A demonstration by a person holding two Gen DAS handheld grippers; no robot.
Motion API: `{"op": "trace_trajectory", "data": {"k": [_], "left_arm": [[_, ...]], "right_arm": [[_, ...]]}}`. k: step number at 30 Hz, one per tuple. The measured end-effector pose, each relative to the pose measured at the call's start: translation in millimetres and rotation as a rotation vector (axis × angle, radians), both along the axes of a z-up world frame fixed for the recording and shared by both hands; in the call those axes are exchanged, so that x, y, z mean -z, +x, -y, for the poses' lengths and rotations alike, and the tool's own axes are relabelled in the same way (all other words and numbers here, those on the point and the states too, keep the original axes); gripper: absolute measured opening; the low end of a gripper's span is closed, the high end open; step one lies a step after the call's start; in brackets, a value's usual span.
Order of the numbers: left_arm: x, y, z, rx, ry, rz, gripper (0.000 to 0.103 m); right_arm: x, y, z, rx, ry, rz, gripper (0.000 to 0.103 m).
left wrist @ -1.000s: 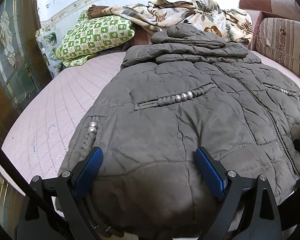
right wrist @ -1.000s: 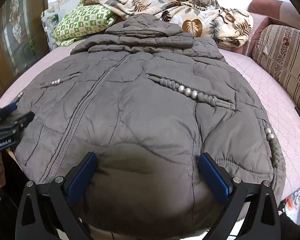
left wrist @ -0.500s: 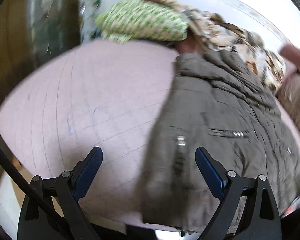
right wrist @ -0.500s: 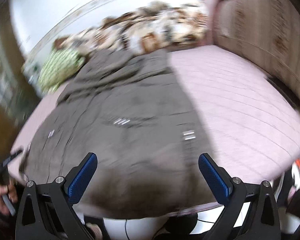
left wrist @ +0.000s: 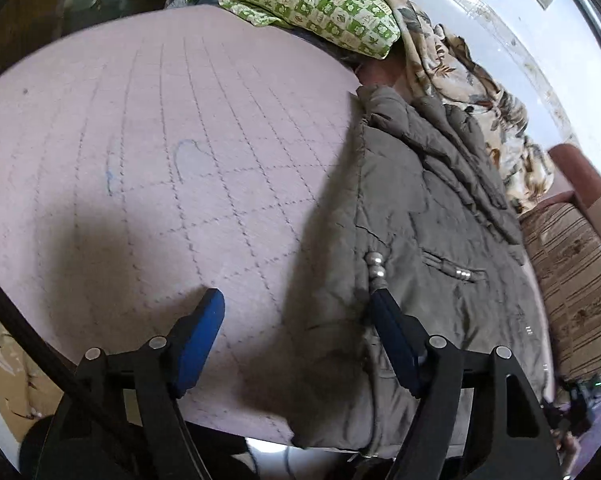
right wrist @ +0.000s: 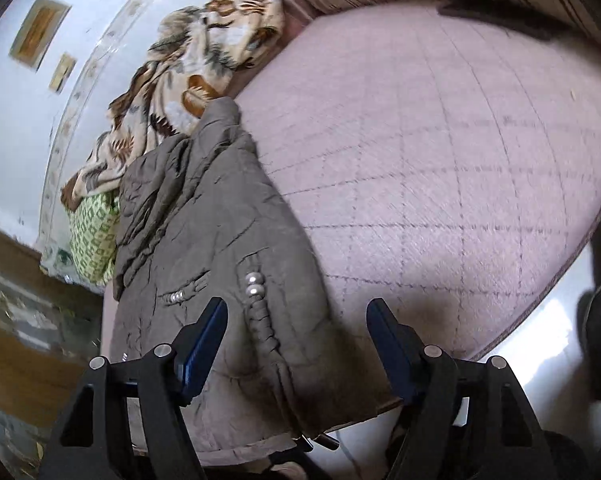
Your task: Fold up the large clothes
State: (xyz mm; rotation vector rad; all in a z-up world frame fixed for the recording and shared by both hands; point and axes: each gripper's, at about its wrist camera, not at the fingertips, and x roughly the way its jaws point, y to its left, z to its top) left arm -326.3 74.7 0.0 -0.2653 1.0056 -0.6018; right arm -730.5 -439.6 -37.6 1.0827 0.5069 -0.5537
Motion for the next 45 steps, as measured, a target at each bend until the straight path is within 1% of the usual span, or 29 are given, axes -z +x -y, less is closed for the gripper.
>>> {"op": "trace_trajectory", "data": {"k": [2,4,7,11,14,17,20,21,23,26,27,28,29,30,31,33,36,40,45], "left_arm": [[-0.6,-1.2,0.8,0.005,-0.013,-0.001,0.074],[-0.4,-5.4,4.0,0.030,-0.028,-0.002,0.074],[-0.8,-12.7,14.8,0.072,-0.028,0.009,0.074],[0.1,-26.2,25.9,0.121,-0.002,0.028,0.074],[1.4,-33.7,30.1,0.130,0.003,0.033,0.074],[3.5,-44.9,33.1,0.118,0.004,0.040,0.074],[4.7,-50.2,34.4,0.101,0.003,0.047,0.075],[5.0,-49.6,35.4,0.096,0.000,0.046,0.077],[5.0,-49.5,37.5,0.093,-0.010,0.049,0.080],[4.6,-52.3,41.6,0.083,0.008,0.074,0.081],[3.8,-54.3,43.7,0.082,0.016,0.090,0.080],[2.3,-57.1,45.7,0.083,0.026,0.112,0.076],[0.9,-59.7,48.1,0.083,0.043,0.132,0.067],[0.5,-60.9,50.2,0.081,0.059,0.143,0.062],[0.6,-62.0,50.8,0.075,0.071,0.152,0.060],[0.8,-61.3,50.7,0.070,0.071,0.151,0.058],[0.8,-62.5,53.5,0.072,0.092,0.166,0.058],[2.1,-65.3,60.1,0.069,0.131,0.201,0.058],[3.5,-70.4,65.0,0.052,0.167,0.247,0.058]], "right_arm": [[5.8,-0.4,2.0,0.001,0.036,0.017,0.077],[10.3,0.6,3.0,-0.004,0.055,0.022,0.077],[10.8,4.9,1.0,-0.024,0.040,0.011,0.078],[11.7,15.7,-10.6,-0.099,0.035,0.006,0.078],[11.6,25.3,-28.1,-0.152,-0.002,-0.027,0.078],[15.6,29.3,-47.1,-0.173,-0.012,-0.037,0.073],[21.6,29.7,-59.9,-0.175,0.005,-0.006,0.070],[24.6,29.0,-62.3,-0.176,0.014,0.027,0.070],[27.4,31.6,-61.8,-0.171,0.024,0.047,0.069],[27.6,31.6,-62.0,-0.126,-0.005,0.092,0.064],[27.3,32.7,-62.9,-0.118,-0.017,0.084,0.061],[25.8,34.4,-64.6,-0.114,-0.036,0.071,0.055],[23.8,36.5,-67.0,-0.118,-0.058,0.058,0.050],[21.8,39.4,-69.8,-0.127,-0.077,0.044,0.040],[19.9,40.6,-71.7,-0.128,-0.089,0.039,0.038],[18.4,42.3,-73.4,-0.124,-0.111,0.024,0.038],[22.5,41.5,-71.1,-0.116,-0.097,0.031,0.037],[21.5,44.0,-75.2,-0.112,-0.136,0.014,0.037],[23.2,44.9,-75.9,-0.106,-0.134,0.027,0.037]]}}
